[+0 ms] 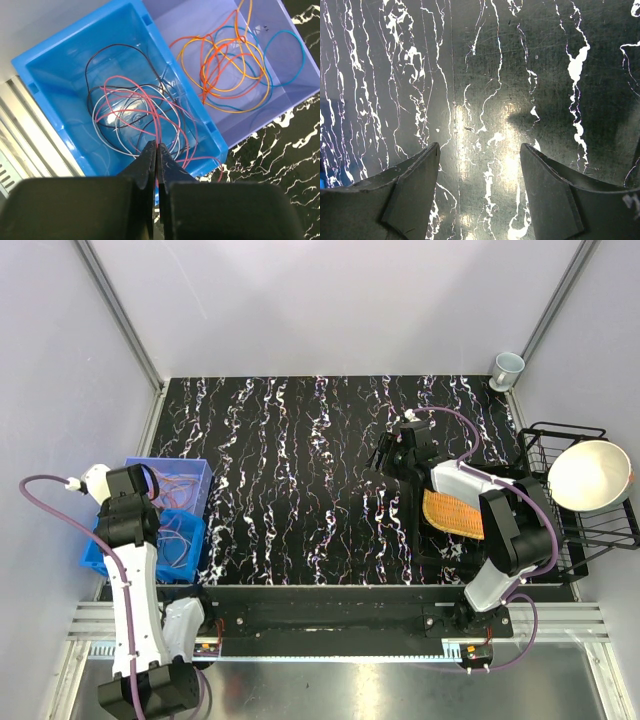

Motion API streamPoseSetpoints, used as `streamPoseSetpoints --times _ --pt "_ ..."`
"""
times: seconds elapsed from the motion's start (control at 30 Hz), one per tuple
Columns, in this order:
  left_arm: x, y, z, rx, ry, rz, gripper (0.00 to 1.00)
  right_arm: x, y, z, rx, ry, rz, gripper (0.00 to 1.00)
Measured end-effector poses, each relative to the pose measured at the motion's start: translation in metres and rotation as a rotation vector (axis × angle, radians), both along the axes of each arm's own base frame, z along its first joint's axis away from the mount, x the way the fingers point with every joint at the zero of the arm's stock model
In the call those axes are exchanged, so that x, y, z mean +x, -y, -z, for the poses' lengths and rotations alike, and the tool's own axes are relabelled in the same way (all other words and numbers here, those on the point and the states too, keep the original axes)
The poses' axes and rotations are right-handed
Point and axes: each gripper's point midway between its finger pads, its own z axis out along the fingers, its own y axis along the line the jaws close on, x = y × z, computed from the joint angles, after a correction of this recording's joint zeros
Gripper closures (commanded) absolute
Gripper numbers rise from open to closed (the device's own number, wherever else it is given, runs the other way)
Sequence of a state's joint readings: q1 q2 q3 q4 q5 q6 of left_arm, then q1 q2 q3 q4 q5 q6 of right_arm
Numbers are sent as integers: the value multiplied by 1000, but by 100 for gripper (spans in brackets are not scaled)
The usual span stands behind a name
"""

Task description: Untangle the cables

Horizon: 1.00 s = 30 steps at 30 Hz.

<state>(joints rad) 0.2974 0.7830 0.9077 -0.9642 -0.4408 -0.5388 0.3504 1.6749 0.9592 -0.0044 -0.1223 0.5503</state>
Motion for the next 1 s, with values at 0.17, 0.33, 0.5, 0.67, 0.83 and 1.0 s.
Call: streamPoseSetpoints --times 0.17,0.33,0.5,0.67,0.83,1.0 --pt "-3 -5 -2 2 17 -43 91 0 0 0 1 -1 0 29" --pt "-7 -7 -6 14 39 -72 1 -1 0 4 -1 -11 -1 29" --pt "-12 -9 -13 31 77 -96 1 -1 0 6 -2 -15 -1 29" --pt "-14 -9 -17 37 99 -100 1 -1 0 6 -1 -16 -2 29" --pt "-12 -7 -17 32 100 -79 1 -1 -3 5 8 -14 -11 30" --pt "5 8 -11 -14 127 46 1 -1 -5 4 18 -12 -21 31"
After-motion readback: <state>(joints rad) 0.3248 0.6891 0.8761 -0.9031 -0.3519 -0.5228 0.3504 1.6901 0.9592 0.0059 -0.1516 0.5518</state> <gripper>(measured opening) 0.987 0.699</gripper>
